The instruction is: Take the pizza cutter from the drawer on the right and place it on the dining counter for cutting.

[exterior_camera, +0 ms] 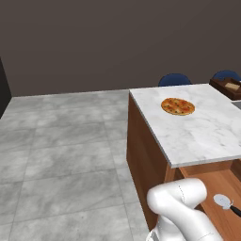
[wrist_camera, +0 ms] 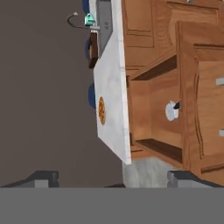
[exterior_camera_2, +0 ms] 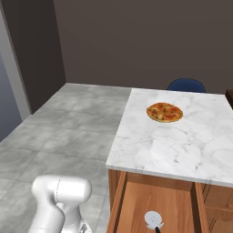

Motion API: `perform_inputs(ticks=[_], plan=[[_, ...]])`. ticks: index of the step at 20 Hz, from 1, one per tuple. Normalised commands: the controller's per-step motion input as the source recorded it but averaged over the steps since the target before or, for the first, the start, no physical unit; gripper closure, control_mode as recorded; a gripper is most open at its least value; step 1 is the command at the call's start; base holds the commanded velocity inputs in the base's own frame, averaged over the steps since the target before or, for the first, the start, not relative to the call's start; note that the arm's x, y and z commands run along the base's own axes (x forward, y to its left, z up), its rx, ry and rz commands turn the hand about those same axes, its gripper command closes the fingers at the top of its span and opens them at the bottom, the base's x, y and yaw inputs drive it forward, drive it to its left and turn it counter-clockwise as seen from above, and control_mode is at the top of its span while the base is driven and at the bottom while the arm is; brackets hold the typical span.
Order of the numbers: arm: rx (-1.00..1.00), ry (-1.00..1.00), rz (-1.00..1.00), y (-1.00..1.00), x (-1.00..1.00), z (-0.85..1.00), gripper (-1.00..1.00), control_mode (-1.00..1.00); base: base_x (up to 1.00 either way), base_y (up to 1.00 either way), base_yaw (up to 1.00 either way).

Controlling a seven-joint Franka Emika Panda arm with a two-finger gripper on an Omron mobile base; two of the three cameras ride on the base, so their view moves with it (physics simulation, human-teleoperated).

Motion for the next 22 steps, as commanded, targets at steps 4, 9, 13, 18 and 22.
perform_inputs(ticks=[4,9,13,18,22], plan=[[0.0,0.14,0.0,0.31,0.49,0.64,-1.0,-1.0,0.0,0.0,0.0],[0.0,0.22,0.0,0.29,0.51,0.75,-1.0,-1.0,0.0,0.0,0.0],[0.0,0.25,0.0,0.28,0.55,0.66,-1.0,-1.0,0.0,0.0,0.0],[-0.03,0.22,0.0,0.32,0.87,0.35,-1.0,-1.0,0.0,0.0,0.0],[-0.01,0.26,0.0,0.36,0.99,0.24,-1.0,-1.0,0.0,0.0,0.0]])
